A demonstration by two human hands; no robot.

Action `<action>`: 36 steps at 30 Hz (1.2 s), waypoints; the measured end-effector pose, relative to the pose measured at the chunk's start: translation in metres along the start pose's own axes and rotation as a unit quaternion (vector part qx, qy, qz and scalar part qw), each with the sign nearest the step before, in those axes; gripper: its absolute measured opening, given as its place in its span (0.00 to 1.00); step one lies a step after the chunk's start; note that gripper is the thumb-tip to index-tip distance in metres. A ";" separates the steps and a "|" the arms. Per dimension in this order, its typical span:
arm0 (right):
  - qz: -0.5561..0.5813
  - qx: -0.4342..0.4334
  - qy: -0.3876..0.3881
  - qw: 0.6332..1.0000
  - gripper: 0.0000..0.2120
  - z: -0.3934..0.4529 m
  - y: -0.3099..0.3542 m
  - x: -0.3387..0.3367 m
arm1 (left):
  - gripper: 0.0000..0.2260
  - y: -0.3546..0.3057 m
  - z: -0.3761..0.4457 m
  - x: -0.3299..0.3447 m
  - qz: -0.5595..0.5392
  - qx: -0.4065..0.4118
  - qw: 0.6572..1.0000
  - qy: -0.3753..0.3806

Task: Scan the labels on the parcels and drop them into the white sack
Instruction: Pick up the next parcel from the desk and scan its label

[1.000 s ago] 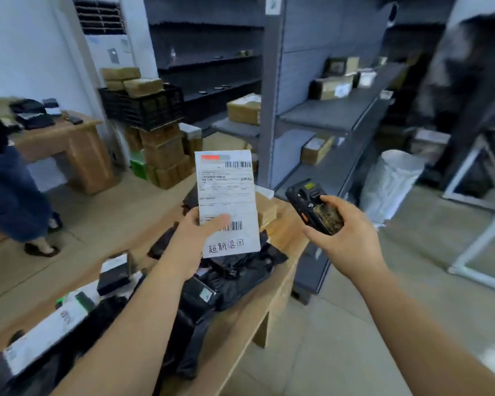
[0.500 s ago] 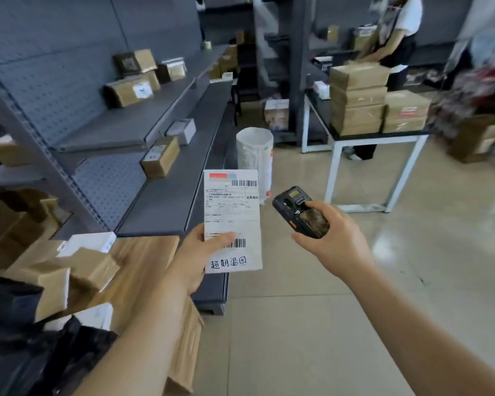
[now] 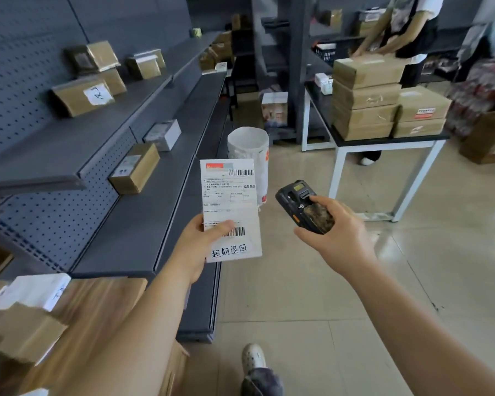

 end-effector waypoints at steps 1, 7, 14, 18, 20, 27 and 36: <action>0.000 0.002 0.002 1.000 0.29 0.019 -0.001 0.008 | 0.19 -0.001 0.020 -0.001 -0.002 -0.001 1.000 -0.002; 0.005 0.006 -0.010 1.000 0.28 0.150 0.009 0.049 | 0.16 -0.031 0.157 0.004 -0.018 -0.001 1.000 0.014; -0.011 0.009 -0.031 0.999 0.29 0.285 0.023 0.073 | 0.15 -0.079 0.295 0.022 -0.020 0.005 0.999 0.030; -0.015 0.015 -0.009 1.000 0.29 0.337 0.018 0.099 | 0.13 -0.082 0.350 0.022 -0.037 0.003 0.999 0.014; -0.013 0.011 0.001 1.000 0.29 0.367 0.014 0.116 | 0.14 -0.080 0.375 0.019 -0.031 -0.002 1.000 0.007; -0.002 -0.017 0.029 0.999 0.29 0.492 -0.007 0.162 | 0.27 -0.089 0.487 0.028 -0.005 -0.003 1.000 -0.019; 0.012 -0.045 0.025 0.999 0.28 0.692 -0.047 0.183 | 0.19 -0.122 0.675 0.090 0.015 0.042 0.997 -0.056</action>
Point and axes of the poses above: each hand's wrist, its own z-axis towards the middle knuckle, its own x-axis out of the palm, y = z × x, the point moved 1 cm from there along z, towards the middle knuckle, and after that the axes turned 15 degrees about -z, right-handed, at the moved point
